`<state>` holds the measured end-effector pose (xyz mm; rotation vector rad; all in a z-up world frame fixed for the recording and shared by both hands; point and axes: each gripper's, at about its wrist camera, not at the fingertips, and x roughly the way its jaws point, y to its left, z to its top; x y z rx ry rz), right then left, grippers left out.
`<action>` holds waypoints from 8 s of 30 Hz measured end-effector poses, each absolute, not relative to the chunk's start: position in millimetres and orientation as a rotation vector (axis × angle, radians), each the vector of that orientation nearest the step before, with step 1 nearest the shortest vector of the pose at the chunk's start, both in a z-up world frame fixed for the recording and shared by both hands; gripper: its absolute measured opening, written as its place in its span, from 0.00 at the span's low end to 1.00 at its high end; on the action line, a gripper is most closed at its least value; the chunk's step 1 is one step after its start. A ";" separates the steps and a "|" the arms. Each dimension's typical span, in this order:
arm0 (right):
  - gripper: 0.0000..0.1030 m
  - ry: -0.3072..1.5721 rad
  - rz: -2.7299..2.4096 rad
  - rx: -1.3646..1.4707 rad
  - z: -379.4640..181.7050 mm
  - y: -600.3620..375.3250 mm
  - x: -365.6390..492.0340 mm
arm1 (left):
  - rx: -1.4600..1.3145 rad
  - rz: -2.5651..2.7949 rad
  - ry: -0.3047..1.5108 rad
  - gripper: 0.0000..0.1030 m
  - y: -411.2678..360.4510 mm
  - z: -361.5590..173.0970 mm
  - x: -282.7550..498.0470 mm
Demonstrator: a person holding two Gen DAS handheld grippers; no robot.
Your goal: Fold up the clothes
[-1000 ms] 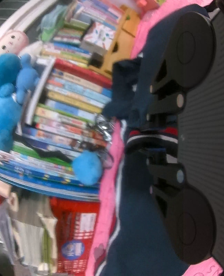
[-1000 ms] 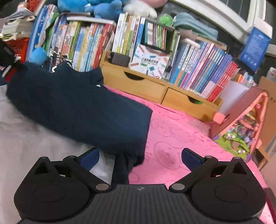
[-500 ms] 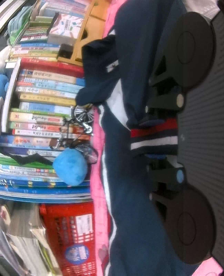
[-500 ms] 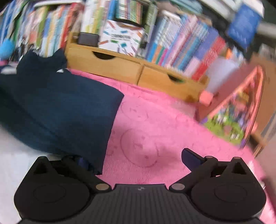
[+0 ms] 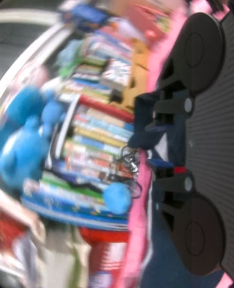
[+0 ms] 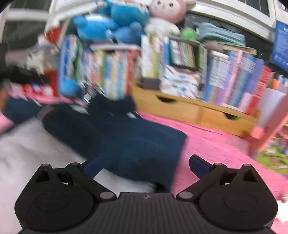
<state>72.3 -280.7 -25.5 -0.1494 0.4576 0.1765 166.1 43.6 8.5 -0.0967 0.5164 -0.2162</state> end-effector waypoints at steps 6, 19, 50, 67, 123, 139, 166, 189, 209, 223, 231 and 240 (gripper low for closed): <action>0.67 0.509 0.212 -0.023 -13.7 -229.4 104.6 | 0.118 -0.119 0.591 0.30 8.0 -26.8 167.8; 0.54 0.649 -0.084 -0.086 -67.8 -243.0 145.1 | 0.158 -0.130 0.611 0.34 19.1 -51.0 165.4; 0.85 0.735 -0.254 0.083 -72.3 -275.7 285.2 | 0.131 -0.151 0.619 0.38 21.5 -49.7 167.0; 0.68 0.718 -0.033 0.057 -64.9 -255.6 139.9 | 0.151 -0.143 0.623 0.40 16.7 -51.7 166.6; 0.93 0.748 0.223 -0.019 -44.1 -149.3 -172.7 | 0.080 -0.119 0.733 0.72 7.3 -0.8 -134.4; 0.93 0.753 0.209 -0.018 -43.5 -151.9 -172.0 | 0.072 -0.125 0.748 0.74 8.8 -3.0 -133.1; 0.95 0.485 0.168 -0.058 -58.1 -143.9 -26.3 | -0.417 0.600 0.457 0.73 331.5 -16.3 97.4; 0.98 0.682 0.202 -0.007 -76.1 -145.1 -4.8 | -0.516 0.781 0.438 0.06 417.2 -53.1 147.2; 0.98 0.670 0.221 0.055 -75.8 -153.6 -5.3 | -0.090 -0.037 0.158 0.07 124.5 54.3 97.7; 0.97 0.646 0.215 0.155 -72.3 -166.7 -8.3 | -0.079 -0.445 0.455 0.48 40.5 19.3 79.8; 0.97 0.594 0.252 -0.021 -36.2 -124.8 22.1 | -0.109 -0.090 0.465 0.54 115.7 11.7 67.9; 0.77 0.576 0.248 -0.267 -43.4 -51.9 111.8 | -0.151 0.026 0.498 0.54 155.0 -8.1 57.5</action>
